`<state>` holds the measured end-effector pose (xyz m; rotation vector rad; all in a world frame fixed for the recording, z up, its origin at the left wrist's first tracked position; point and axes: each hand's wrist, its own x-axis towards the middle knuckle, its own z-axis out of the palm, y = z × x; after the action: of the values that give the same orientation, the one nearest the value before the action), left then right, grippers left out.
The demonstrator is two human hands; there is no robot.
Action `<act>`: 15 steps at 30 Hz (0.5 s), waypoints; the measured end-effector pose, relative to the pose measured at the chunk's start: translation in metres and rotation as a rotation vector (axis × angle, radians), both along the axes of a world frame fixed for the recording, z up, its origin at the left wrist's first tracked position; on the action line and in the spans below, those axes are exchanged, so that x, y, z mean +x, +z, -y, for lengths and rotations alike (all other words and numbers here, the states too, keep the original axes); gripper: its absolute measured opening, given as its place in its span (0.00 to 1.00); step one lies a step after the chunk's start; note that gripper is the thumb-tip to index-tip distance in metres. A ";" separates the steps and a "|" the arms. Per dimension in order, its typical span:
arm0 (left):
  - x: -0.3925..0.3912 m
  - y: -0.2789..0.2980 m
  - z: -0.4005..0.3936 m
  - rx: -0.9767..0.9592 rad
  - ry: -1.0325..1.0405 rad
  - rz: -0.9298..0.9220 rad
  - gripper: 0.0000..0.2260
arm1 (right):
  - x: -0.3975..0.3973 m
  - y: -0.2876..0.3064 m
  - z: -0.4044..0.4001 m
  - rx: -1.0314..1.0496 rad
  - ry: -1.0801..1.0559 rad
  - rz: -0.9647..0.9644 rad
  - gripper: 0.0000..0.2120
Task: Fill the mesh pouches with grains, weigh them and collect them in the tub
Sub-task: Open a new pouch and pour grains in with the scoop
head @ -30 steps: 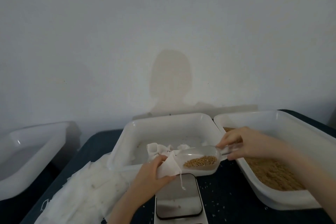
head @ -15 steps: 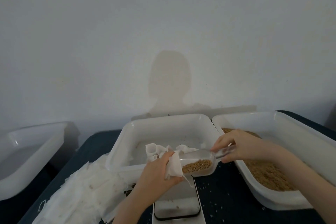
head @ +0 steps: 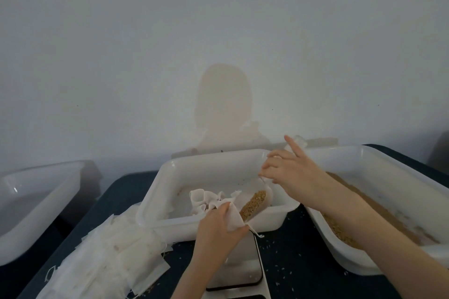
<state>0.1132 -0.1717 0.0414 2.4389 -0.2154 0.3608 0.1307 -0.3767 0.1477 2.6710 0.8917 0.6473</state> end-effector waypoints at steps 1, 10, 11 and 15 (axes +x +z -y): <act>0.000 -0.001 0.002 -0.018 0.015 0.011 0.22 | -0.001 0.002 -0.004 -0.014 0.038 0.110 0.25; 0.002 -0.006 0.003 -0.126 0.109 0.079 0.30 | -0.007 0.013 -0.023 -0.141 0.093 0.492 0.17; 0.002 -0.006 0.003 -0.128 0.110 0.081 0.30 | -0.008 0.014 -0.024 -0.147 0.090 0.500 0.17; 0.000 -0.004 0.005 -0.149 0.097 0.076 0.29 | -0.008 0.010 -0.018 -0.125 0.091 0.522 0.20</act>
<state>0.1133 -0.1765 0.0378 2.2959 -0.0994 0.4957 0.1227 -0.3588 0.1580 2.1939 0.8662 1.1924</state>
